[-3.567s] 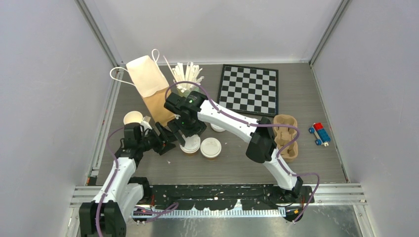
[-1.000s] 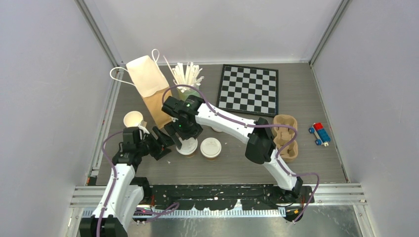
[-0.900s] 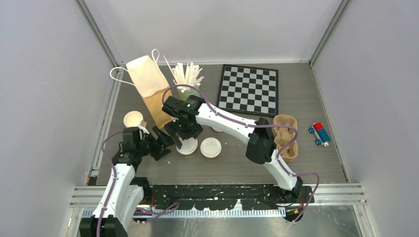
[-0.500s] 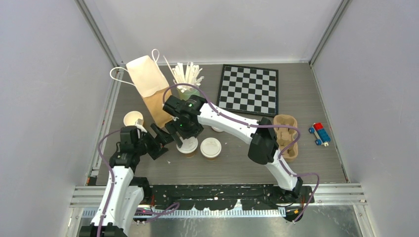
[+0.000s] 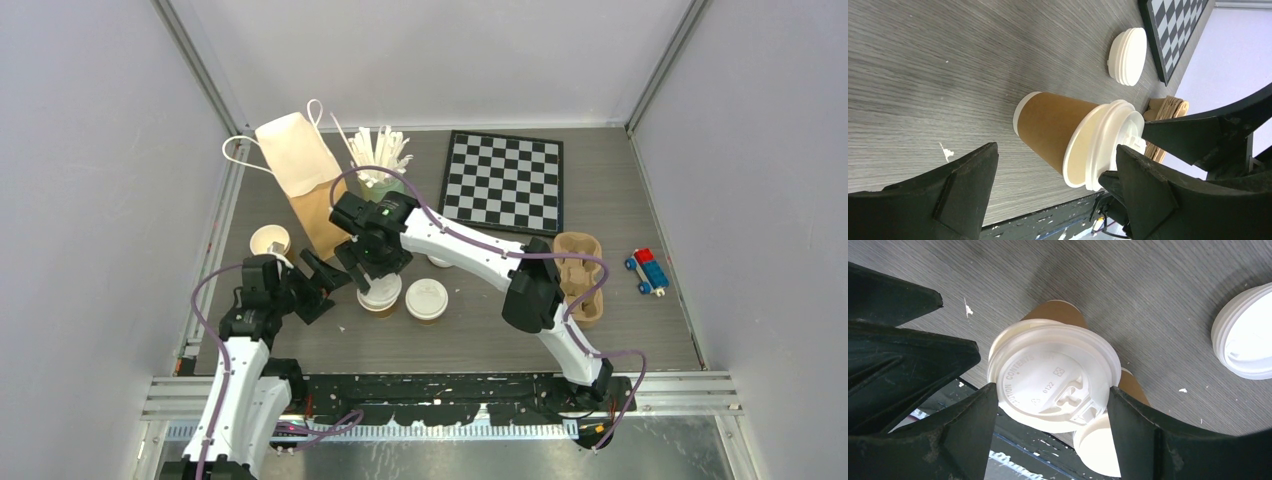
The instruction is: Pack the takeout coffee
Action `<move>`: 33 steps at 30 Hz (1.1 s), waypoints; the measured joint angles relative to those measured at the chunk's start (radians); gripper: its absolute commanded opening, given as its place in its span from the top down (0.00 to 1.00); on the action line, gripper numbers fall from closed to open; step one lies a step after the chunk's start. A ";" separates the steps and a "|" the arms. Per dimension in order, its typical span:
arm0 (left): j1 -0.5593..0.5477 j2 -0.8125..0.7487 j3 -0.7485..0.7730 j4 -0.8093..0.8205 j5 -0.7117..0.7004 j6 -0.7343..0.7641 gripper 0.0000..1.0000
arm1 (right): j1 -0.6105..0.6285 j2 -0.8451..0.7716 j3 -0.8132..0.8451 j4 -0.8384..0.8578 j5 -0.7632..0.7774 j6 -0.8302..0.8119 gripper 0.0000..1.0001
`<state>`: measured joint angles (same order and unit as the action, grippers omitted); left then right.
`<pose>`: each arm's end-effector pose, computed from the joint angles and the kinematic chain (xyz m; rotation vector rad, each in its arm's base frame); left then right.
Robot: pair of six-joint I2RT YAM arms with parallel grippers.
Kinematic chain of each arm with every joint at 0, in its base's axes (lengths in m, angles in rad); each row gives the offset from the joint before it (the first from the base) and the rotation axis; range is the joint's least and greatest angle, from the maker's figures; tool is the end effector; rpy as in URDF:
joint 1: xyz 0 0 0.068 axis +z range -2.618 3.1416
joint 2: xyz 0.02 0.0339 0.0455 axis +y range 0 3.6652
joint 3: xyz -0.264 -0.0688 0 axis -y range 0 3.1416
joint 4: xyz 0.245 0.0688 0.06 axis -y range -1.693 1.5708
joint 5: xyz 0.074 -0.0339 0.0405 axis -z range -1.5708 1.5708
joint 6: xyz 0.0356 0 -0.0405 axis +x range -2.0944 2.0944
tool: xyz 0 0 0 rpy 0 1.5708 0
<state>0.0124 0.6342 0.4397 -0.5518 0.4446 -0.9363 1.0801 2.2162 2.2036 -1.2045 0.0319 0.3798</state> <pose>0.1374 -0.0136 0.2094 -0.8929 2.2629 -0.9617 0.2189 0.4074 0.2785 -0.9670 2.6716 0.3048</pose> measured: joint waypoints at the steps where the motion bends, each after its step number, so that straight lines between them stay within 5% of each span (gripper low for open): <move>1: 0.000 0.002 0.000 0.000 -0.003 0.000 0.11 | 0.000 0.000 0.002 0.000 0.000 0.000 0.21; 33: 0.010 0.060 -0.044 0.025 -0.039 -0.025 0.15 | 0.034 0.031 0.014 -0.010 0.053 -0.004 0.16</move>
<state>0.0219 0.6945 0.3958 -0.5266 0.4057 -0.9615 1.1137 2.2475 2.2181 -1.2144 0.0849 0.3759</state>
